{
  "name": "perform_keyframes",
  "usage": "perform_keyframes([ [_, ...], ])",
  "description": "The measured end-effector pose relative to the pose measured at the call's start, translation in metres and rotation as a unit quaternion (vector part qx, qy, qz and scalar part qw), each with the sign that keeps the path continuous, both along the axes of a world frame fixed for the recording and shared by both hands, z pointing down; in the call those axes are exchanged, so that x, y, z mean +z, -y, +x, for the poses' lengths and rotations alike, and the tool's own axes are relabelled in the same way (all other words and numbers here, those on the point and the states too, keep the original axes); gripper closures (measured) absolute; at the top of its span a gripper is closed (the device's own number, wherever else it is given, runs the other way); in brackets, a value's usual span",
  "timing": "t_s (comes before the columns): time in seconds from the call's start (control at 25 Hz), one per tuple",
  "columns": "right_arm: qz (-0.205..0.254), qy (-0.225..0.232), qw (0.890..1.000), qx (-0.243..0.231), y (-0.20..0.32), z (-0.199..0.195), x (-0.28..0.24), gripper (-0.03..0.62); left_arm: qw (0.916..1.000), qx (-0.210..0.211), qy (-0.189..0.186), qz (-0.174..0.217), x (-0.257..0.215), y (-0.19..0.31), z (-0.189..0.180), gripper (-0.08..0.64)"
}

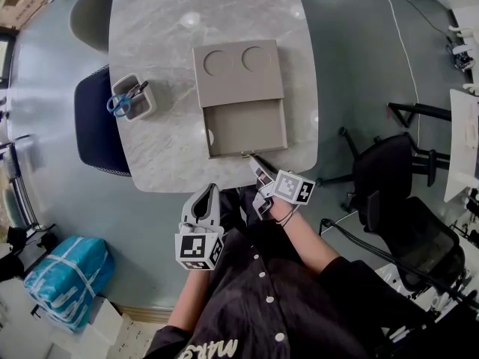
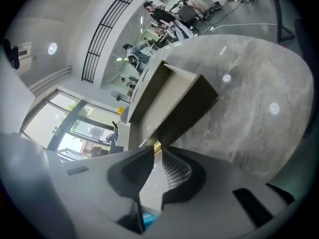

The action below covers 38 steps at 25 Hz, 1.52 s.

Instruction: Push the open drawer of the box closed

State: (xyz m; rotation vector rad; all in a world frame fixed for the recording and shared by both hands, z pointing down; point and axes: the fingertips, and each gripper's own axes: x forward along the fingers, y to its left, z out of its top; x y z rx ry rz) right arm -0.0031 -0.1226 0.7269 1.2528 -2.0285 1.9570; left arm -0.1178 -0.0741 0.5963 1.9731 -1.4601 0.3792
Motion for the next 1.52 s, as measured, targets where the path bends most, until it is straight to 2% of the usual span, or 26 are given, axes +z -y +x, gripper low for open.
perform_keyframes([
  [0.44, 0.008, -0.003, 1.000, 0.000, 0.013, -0.003, -0.003, 0.545, 1.0000, -0.004, 0.001, 0.001, -0.001, 0.000, 0.000, 0.543],
  [1.52, 0.030, -0.004, 0.999, 0.011, 0.092, -0.013, -0.002, 0.545, 0.9999, -0.005, -0.006, -0.012, 0.009, 0.026, -0.001, 0.543],
])
